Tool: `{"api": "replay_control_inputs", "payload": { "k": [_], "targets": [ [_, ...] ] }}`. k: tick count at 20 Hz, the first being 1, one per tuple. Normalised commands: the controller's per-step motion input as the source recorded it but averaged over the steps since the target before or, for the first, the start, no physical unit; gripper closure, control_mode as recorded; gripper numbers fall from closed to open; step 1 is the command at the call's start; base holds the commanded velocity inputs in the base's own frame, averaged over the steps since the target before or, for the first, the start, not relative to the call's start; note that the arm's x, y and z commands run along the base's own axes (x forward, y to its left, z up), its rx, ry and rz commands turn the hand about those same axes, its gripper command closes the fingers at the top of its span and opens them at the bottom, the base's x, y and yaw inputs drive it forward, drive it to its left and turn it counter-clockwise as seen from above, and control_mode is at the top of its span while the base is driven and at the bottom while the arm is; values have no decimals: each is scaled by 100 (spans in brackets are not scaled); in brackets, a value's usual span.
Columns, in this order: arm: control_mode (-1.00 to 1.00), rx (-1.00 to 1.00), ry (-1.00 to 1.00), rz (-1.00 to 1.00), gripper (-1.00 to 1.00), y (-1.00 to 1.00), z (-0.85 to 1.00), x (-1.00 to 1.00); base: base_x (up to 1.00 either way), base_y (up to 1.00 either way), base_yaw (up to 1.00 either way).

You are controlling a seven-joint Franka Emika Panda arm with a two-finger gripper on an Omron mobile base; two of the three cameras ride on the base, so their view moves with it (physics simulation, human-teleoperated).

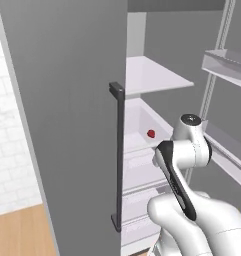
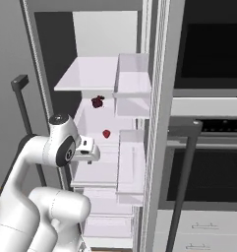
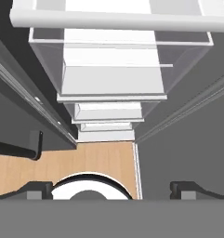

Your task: Take the strawberry from the fridge and place it on top of the pancake, located on the dining counter.

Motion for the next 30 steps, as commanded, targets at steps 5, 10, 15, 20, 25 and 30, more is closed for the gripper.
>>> {"api": "replay_control_inputs", "payload": {
  "k": [5, 10, 15, 20, 25, 30],
  "targets": [
    [100, 0, 0, 0, -100, 0, 0, 0, 17, -33, 9],
    [100, 0, 0, 0, -100, 0, 0, 0, 10, -29, 5],
    [100, 0, 0, 0, -100, 0, 0, 0, 20, -2, 0],
    [-100, 0, -11, 0, -100, 0, 0, 70, 0, 0, 0],
    [-100, 0, -9, 0, -100, 0, 0, 96, 0, 0, 0],
    [-100, 7, -1, -2, -100, 0, 5, 97, 0, 0, 0]
  ]
}}
